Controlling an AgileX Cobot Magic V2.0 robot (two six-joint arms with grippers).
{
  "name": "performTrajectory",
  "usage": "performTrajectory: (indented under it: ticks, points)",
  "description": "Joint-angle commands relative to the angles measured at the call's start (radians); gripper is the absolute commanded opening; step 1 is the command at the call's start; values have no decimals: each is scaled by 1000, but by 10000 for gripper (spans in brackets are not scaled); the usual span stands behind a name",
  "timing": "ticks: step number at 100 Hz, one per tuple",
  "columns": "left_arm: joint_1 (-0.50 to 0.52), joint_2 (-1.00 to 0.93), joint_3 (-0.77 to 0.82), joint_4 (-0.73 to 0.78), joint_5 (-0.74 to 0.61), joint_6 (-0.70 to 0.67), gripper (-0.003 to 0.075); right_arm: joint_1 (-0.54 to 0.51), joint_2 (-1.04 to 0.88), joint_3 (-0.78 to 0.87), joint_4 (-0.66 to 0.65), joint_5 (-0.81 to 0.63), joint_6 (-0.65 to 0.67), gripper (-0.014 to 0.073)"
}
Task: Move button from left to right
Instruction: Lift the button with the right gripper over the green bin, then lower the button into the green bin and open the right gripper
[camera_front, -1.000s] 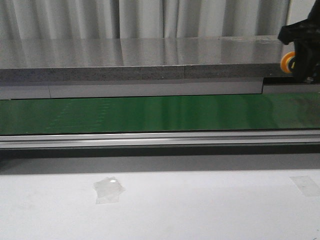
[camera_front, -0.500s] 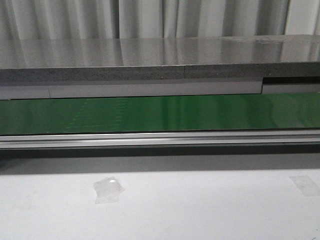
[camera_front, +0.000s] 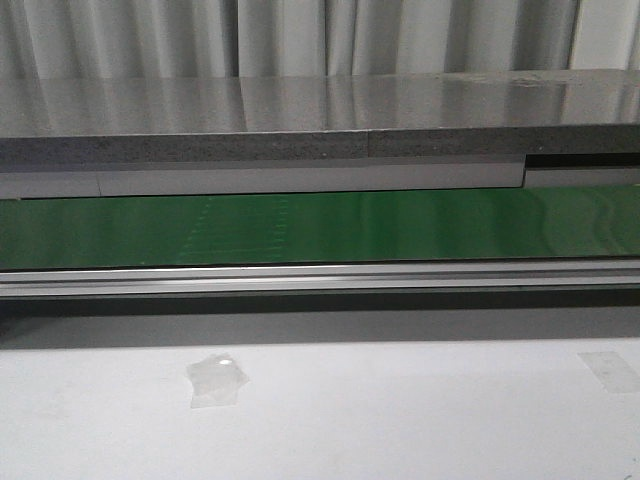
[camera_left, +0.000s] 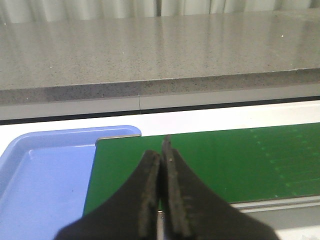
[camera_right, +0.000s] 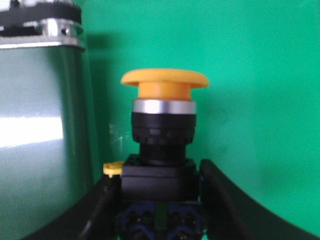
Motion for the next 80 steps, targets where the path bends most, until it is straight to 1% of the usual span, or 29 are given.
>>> performTrajectory:
  ticks: [1, 30, 40, 54, 71, 80]
  points:
    - [-5, 6, -28, -31, -54, -3, -20, -7, -17, -31, -4, -35, -13, 51]
    - [-5, 6, -28, -31, -54, -3, -20, -7, 18, -31, -5, -35, -13, 51]
    - [-5, 6, -28, -31, -54, -3, -20, -8, 18, -31, -6, -34, -13, 75]
    - [-5, 6, -28, -31, -54, -3, -20, -8, 18, -31, -6, -34, -13, 172]
    - [-5, 6, -28, -31, -54, -3, -20, -8, 18, -31, -6, -32, -13, 330]
    - [-5, 6, -28, -31, -54, -3, -20, -8, 18, -31, -6, -31, -13, 377]
